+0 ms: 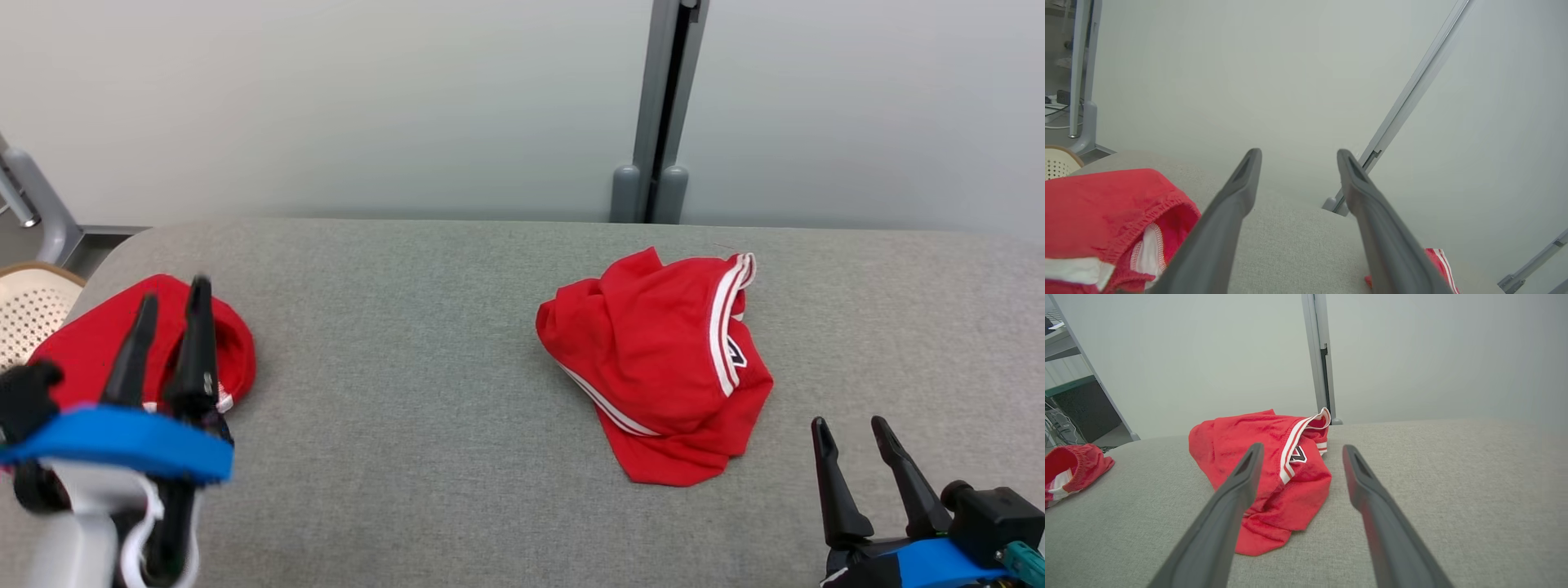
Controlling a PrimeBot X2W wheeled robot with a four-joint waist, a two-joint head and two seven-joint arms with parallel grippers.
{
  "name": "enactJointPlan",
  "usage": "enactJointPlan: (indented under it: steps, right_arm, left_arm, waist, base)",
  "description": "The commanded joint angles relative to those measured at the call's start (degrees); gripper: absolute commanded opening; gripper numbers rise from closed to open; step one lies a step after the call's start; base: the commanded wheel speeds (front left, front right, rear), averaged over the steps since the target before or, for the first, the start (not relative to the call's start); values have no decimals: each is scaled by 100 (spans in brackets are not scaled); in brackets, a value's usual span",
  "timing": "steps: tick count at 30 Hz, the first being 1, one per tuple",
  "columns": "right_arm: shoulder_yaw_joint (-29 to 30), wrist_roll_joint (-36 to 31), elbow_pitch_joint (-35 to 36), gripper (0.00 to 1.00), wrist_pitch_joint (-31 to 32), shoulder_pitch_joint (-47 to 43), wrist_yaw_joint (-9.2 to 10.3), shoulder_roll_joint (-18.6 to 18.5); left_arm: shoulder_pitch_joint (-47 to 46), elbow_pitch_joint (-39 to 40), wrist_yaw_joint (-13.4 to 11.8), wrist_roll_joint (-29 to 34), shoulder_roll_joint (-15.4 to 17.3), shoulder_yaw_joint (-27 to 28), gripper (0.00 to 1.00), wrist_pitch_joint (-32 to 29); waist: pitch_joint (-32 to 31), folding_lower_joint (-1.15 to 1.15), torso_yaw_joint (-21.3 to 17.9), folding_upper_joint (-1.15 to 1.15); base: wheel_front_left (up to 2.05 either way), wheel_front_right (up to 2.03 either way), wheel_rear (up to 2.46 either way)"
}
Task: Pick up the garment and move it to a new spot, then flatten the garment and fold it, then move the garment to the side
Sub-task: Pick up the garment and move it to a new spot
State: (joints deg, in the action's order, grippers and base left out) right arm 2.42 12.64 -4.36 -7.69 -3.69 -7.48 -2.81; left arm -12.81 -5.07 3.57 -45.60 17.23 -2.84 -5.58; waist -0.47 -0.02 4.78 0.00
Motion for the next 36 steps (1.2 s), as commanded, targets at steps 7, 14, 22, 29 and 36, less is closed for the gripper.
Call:
enactJointPlan:
  steps: [7,14,22,29,36]
  right_arm:
    - [-32,-108,156,100,151,-48,-3,-17]
    - [-111,-110,171,100,187,6,-3,-17]
    - [-195,-116,87,100,173,-10,-3,-16]
    - [-219,-106,12,100,209,-15,-3,-17]
    - [-214,-76,-7,100,245,27,-3,-16]
  left_arm:
    - [998,-71,10,1008,-300,-169,100,1743]
    - [1413,-115,-216,1770,-547,-324,100,2052]
    - [1768,-511,-329,2371,-664,-384,100,2081]
    - [1820,-697,-262,2603,-661,-438,100,2082]
    - [1713,-690,-249,2661,-585,-537,100,1936]
  waist:
    - [-50,2,-287,0]
    - [-30,2,-466,0]
    - [7,2,-580,0]
    - [2,2,-514,0]
    - [-9,2,-461,0]
  base:
    - [0,0,0]
    - [0,0,0]
    - [0,0,0]
    - [0,0,0]
    - [0,0,0]
